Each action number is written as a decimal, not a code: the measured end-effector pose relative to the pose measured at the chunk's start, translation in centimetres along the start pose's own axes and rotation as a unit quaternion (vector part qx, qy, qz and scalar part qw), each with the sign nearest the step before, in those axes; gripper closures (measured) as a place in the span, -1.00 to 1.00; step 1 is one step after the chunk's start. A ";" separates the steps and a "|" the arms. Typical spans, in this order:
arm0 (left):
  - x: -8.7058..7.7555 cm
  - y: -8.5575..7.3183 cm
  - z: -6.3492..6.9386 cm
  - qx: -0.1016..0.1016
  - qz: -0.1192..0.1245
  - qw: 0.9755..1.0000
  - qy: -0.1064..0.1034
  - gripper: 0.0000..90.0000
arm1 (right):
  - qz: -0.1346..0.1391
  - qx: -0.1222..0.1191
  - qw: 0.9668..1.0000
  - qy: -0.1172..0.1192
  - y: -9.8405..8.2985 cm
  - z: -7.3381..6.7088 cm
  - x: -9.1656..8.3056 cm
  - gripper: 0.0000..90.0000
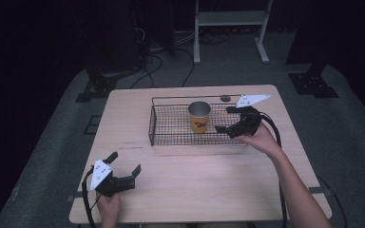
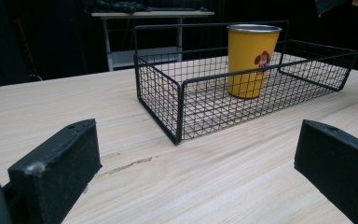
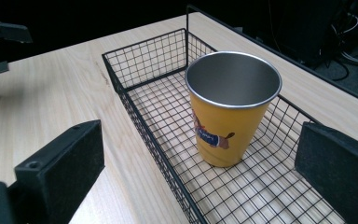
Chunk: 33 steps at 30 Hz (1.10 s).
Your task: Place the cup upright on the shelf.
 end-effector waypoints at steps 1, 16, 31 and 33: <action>0.0 0.0 0.0 0.000 0.000 1.000 0.000 -1.00 | 0.002 -0.002 1.000 0.000 0.0 0.0 -0.1 -0.98; 0.0 0.0 0.0 0.001 -0.002 1.000 0.001 -1.00 | 0.004 0.001 1.000 0.009 -1.6 -0.9 -1.5 -0.98; 0.0 0.0 0.0 0.000 -0.002 1.000 0.001 -1.00 | 0.002 0.008 1.000 0.013 -3.2 -1.2 -2.5 -0.98; 0.0 0.0 0.0 0.000 -0.002 1.000 0.001 -1.00 | -0.002 0.009 1.000 0.014 -3.5 -1.2 -2.5 -0.98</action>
Point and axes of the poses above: each handheld gripper's, and its own axes: x roughly forward along the jaws, y roughly out of its top, z roughly to its right, the point moved 9 cm from there along x, roughly forward along the jaws, and after that the axes turned 6 degrees about x, right-handed, at the moved point
